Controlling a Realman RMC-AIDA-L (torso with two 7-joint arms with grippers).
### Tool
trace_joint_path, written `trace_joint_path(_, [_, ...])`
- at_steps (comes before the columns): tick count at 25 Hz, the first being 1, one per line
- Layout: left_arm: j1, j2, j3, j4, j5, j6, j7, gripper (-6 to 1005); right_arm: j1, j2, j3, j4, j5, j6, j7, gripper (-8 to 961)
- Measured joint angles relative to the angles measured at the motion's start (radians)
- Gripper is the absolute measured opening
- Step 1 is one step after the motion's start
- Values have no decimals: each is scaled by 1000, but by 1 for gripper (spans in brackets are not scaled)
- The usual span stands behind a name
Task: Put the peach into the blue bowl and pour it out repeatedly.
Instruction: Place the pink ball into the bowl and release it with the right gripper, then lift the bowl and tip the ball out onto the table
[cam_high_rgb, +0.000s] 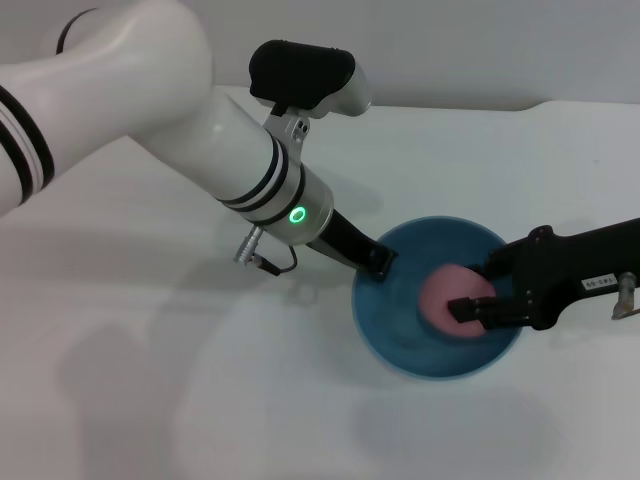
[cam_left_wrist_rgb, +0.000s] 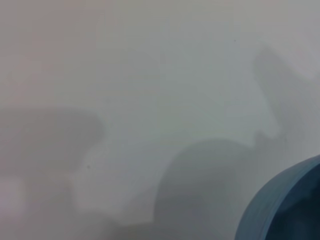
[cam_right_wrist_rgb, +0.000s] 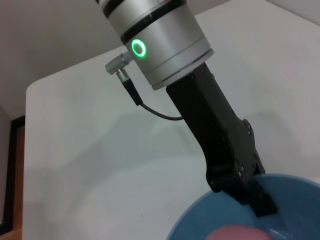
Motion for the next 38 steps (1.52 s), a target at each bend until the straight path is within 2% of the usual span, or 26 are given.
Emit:
trace_joint_path(9, [-7,0,0,9,-1,-4,1,-1,-9,0,37,-10,5,24,10,467])
trace_joint_path(11, [-7,0,3,14,-1,-25,5,-1,-10,-2,73,-6,5,47,44,467])
trace_joint_path(14, [1,0,20,18,-1,-109,15,0,-20,-3,187,-3,24,103,121,467])
trace_joint_path(17, [13,-2,64,23,-1,-205,24,0,-57,-6,361,15,122,117,131,467])
trace_joint_path(21, [38,-2,131,27,0,-343,26,0,-99,-11,514,47,156,131,128,467])
trace_joint_path(28, [112,-2,370,98,24,-706,75,0,-161,-52,642,221,135,204,124,467])
trace_joint_path(34, [170,-2,602,87,64,-1099,216,-1,-211,-41,700,240,136,195,123,466])
trace_joint_path(38, [196,-2,675,69,124,-1238,306,-1,-223,-33,710,248,139,187,123,466])
